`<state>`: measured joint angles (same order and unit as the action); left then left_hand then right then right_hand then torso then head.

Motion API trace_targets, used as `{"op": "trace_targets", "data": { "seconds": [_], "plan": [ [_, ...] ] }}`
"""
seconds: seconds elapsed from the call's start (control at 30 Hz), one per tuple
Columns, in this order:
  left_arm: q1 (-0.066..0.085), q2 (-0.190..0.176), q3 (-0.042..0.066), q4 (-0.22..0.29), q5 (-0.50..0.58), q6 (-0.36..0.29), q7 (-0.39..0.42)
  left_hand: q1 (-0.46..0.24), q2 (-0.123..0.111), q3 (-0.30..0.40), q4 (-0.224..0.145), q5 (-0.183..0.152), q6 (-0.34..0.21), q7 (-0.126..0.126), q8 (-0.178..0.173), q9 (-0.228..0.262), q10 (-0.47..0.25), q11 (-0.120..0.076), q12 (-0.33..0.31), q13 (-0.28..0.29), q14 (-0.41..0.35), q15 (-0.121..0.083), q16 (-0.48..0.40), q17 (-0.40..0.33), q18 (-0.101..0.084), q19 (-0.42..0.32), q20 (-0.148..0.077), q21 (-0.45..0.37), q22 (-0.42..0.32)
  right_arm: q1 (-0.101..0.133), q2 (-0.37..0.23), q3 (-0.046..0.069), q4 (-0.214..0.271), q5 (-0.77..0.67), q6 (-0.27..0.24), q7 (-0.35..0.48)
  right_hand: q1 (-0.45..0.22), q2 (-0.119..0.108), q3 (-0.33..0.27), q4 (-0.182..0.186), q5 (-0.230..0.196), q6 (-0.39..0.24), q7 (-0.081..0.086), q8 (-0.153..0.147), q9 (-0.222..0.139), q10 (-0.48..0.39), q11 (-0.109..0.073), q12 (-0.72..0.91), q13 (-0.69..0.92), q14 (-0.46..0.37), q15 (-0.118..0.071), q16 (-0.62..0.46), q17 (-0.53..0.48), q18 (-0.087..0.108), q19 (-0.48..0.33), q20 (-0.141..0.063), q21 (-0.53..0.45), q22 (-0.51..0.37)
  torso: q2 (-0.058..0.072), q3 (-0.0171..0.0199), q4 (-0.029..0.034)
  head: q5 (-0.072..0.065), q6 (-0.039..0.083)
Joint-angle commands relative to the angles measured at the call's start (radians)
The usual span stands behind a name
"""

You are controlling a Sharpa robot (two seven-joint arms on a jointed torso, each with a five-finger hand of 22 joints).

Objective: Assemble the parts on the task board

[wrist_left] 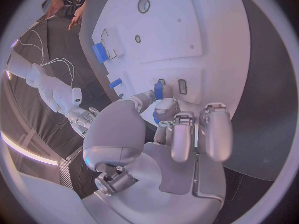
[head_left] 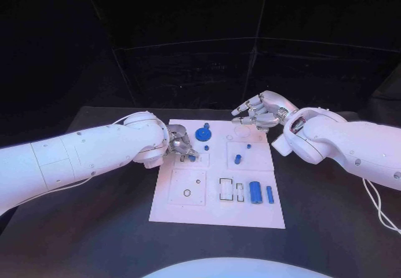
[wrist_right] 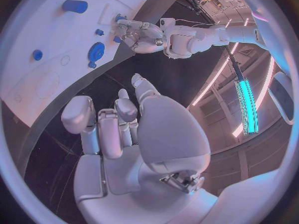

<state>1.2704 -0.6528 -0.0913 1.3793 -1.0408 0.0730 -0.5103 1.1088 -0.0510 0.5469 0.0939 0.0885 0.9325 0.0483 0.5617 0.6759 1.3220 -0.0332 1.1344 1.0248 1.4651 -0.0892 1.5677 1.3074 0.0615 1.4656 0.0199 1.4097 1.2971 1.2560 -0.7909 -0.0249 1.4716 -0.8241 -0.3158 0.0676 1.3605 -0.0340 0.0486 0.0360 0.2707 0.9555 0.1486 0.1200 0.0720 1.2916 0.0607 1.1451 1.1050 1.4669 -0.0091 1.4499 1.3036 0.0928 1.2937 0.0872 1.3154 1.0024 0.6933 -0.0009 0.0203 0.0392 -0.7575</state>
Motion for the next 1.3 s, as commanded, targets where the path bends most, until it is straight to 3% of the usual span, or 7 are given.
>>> {"op": "trace_targets", "data": {
  "seconds": [0.03, 0.87, 1.07, 1.3],
  "plan": [
    [-0.001, -0.003, -0.001, 0.000, -0.021, 0.029, -0.004, 0.003, 0.008, 0.144, -0.139, -0.001, -0.004, -0.006, 0.003, 0.001, 0.004, 0.001, 0.002, -0.002, 0.106, -0.002, 0.003, 0.263, -0.004, 0.010, -0.002, -0.005, -0.001, 0.002, 0.000, 0.001, 0.001, -0.004, 0.007, 0.003, -0.005, 0.009, -0.002, -0.005, 0.007, 0.003, 0.000, 0.003, -0.001, -0.001, -0.003, -0.004, -0.002, 0.046, -0.009, -0.004, -0.002, 0.018, -0.006, 0.002, -0.005, -0.003, 0.000, 0.0000, 0.0012, 0.000, -0.001],
    [0.000, -0.004, -0.001, 0.000, -0.027, 0.062, -0.008, -0.007, -0.001, 0.148, -0.142, -0.003, -0.002, -0.007, 0.008, 0.006, 0.007, 0.001, 0.006, 0.002, 0.106, -0.002, 0.003, 0.263, -0.005, 0.011, -0.002, -0.004, 0.001, 0.002, 0.002, 0.001, 0.000, -0.005, 0.008, 0.003, -0.005, 0.009, -0.002, -0.005, 0.007, 0.003, 0.000, 0.003, -0.001, -0.001, -0.003, -0.004, -0.002, 0.046, -0.009, -0.004, -0.002, 0.018, -0.006, 0.002, -0.005, -0.003, 0.000, 0.0008, -0.0005, 0.002, -0.008],
    [0.000, 0.000, -0.001, -0.008, -0.027, 0.074, -0.009, -0.063, -0.018, 0.106, -0.113, -0.007, 0.010, -0.013, 0.013, 0.011, 0.012, -0.003, 0.012, 0.006, 0.106, -0.005, 0.003, 0.263, -0.004, 0.011, -0.003, -0.006, 0.002, 0.002, 0.002, 0.001, 0.000, -0.005, 0.008, 0.002, -0.006, 0.009, -0.002, -0.004, 0.008, 0.003, 0.000, 0.004, -0.002, -0.002, -0.003, -0.005, -0.003, 0.046, -0.009, -0.005, -0.003, 0.018, -0.006, 0.002, -0.006, -0.004, 0.000, 0.0008, 0.0004, 0.001, -0.011],
    [0.000, 0.008, -0.001, -0.017, -0.027, 0.084, -0.009, -0.120, -0.017, 0.063, -0.072, -0.007, 0.025, -0.018, 0.013, 0.011, 0.017, -0.006, 0.023, 0.018, 0.106, -0.008, 0.003, 0.263, -0.005, 0.012, -0.006, -0.006, 0.004, 0.002, 0.003, 0.001, 0.000, -0.005, 0.009, 0.002, -0.007, 0.009, -0.002, -0.004, 0.008, 0.003, 0.000, 0.004, -0.002, -0.002, -0.003, -0.006, -0.004, 0.046, -0.009, -0.005, -0.003, 0.018, -0.006, 0.002, -0.007, -0.004, 0.000, 0.0013, 0.0005, 0.001, -0.012]
  ]
}}
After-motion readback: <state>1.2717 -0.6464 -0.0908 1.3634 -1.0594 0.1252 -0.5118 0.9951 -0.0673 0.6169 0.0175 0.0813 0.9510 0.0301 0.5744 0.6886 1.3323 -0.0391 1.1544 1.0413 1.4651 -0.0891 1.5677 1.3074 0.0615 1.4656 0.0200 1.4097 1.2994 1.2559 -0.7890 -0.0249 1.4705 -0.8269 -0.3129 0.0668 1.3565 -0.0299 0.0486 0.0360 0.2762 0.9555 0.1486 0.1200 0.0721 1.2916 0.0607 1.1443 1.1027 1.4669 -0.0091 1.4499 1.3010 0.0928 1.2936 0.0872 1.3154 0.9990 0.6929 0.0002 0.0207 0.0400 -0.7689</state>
